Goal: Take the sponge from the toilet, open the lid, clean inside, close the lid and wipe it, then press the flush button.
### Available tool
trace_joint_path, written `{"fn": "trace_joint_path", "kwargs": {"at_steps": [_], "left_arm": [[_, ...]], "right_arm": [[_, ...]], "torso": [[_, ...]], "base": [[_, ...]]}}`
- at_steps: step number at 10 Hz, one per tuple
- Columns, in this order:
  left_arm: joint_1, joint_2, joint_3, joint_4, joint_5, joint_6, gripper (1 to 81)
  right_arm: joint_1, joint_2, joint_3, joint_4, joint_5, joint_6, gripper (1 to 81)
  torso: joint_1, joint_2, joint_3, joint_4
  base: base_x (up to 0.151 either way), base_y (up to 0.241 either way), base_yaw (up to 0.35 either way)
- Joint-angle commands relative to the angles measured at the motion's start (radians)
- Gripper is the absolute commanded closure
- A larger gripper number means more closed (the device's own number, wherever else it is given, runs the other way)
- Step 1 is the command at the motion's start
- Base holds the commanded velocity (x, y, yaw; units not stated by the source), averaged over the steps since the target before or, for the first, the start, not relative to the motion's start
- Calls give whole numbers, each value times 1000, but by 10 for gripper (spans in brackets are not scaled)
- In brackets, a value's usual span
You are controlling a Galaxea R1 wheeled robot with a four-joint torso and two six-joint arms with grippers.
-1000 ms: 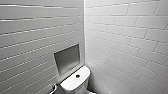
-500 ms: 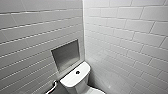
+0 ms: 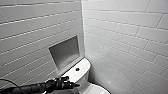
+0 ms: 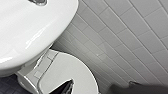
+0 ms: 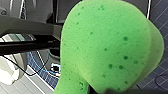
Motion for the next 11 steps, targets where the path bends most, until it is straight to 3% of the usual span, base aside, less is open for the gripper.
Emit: {"fn": "trace_joint_path", "kwargs": {"at_steps": [1,2,7,8,11], "left_arm": [[-291,4,9,-173,86,-11,10],[-313,30,-28,-192,88,-11,10],[-397,136,-173,-230,88,-11,10],[-428,150,-189,-241,89,-11,10],[-483,183,-249,-250,152,-11,10]], "right_arm": [[6,-5,3,-11,-23,-1,811],[4,-5,9,-13,-23,-3,811],[7,-2,14,-13,-25,-3,811],[6,-2,15,-13,-25,-3,811],[3,-2,15,-11,-25,-3,811]], "torso": [[0,0,0,0],[0,0,0,0],[0,0,-132,0],[0,1,-85,0],[1,2,-129,0]], "base": [[0,0,0],[0,0,0],[0,0,0],[0,0,0],[0,0,0]]}}
